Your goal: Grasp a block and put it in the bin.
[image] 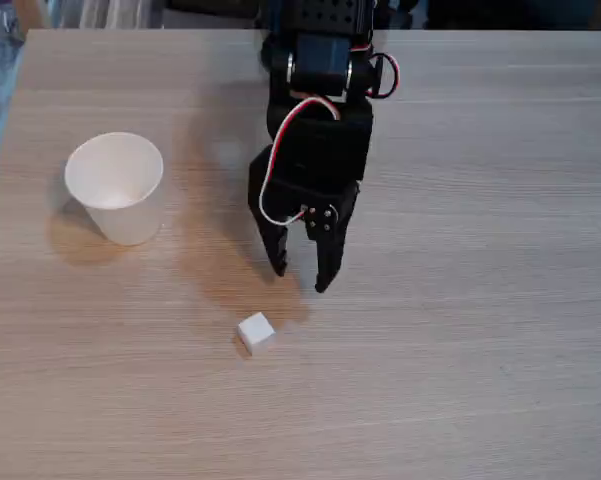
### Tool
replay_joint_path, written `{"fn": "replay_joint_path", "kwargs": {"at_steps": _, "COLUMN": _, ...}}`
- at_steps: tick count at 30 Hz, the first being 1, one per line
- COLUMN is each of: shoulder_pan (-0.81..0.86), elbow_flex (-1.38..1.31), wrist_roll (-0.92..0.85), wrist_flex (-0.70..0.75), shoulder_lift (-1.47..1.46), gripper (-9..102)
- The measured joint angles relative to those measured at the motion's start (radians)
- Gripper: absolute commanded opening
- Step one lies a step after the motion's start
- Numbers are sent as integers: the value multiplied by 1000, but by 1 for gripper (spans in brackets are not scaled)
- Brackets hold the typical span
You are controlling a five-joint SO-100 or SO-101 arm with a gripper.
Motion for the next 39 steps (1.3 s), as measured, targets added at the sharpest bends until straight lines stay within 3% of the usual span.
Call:
{"fn": "replay_joint_path", "kwargs": {"at_steps": 22, "shoulder_pan": 48, "elbow_flex": -250, "wrist_roll": 124, "wrist_flex": 40, "shoulder_lift": -222, "gripper": 25}}
{"fn": "replay_joint_path", "kwargs": {"at_steps": 39, "shoulder_pan": 89, "elbow_flex": -350, "wrist_roll": 126, "wrist_flex": 29, "shoulder_lift": -333, "gripper": 26}}
